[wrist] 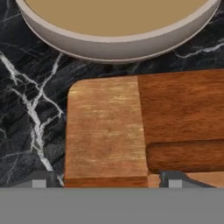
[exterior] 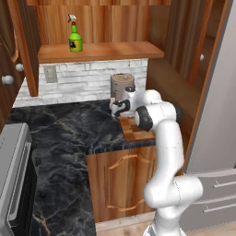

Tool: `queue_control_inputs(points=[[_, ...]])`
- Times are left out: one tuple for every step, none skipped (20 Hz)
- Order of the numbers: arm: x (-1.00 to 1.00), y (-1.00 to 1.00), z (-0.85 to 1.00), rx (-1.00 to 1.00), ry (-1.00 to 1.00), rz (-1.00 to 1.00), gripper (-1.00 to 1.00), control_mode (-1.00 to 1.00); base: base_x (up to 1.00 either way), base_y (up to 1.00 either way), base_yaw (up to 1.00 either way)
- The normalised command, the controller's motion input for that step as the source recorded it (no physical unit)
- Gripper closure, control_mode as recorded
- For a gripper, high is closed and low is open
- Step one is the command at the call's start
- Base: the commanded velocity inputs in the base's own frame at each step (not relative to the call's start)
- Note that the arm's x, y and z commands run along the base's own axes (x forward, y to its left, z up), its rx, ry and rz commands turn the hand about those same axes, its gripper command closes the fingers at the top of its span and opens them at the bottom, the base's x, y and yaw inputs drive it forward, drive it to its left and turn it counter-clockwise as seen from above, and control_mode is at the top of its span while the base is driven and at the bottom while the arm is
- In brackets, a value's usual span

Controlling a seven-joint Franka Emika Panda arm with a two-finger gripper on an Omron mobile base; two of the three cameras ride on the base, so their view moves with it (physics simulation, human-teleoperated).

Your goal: Move the cutting board and knife to the sink. Then move spray from the cabinet to the counter.

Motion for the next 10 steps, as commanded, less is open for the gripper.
queue_control_inputs(points=[[-1.0, 0.0, -1.0, 0.02, 0.0, 0.0, -1.0, -1.0, 0.0, 0.0, 0.0], [-1.0, -0.01, -1.0, 0.01, 0.0, 0.0, -1.0, -1.0, 0.0, 0.0, 0.0], [-1.0, -0.04, -1.0, 0.0, 0.0, 0.0, -1.0, -1.0, 0.0, 0.0, 0.0], [-1.0, -0.04, -1.0, 0.0, -0.03, 0.0, -1.0, -1.0, 0.0, 0.0, 0.0], [-1.0, -0.06, -1.0, 0.01, -0.05, 0.0, -1.0, -1.0, 0.0, 0.0, 0.0], [-1.0, -0.06, -1.0, 0.01, -0.07, 0.0, -1.0, -1.0, 0.0, 0.0, 0.0], [-1.0, -0.04, -1.0, 0.0, -0.08, 0.0, -1.0, -1.0, 0.0, 0.0, 0.0], [-1.0, -0.06, -1.0, 0.0, -0.09, 0.0, -1.0, -1.0, 0.0, 0.0, 0.0], [-1.0, -0.06, -1.0, 0.0, -0.1, 0.0, -1.0, -1.0, 0.0, 0.0, 0.0], [-1.0, -0.06, -1.0, 0.0, -0.1, 0.0, -1.0, -1.0, 0.0, 0.0, 0.0]])
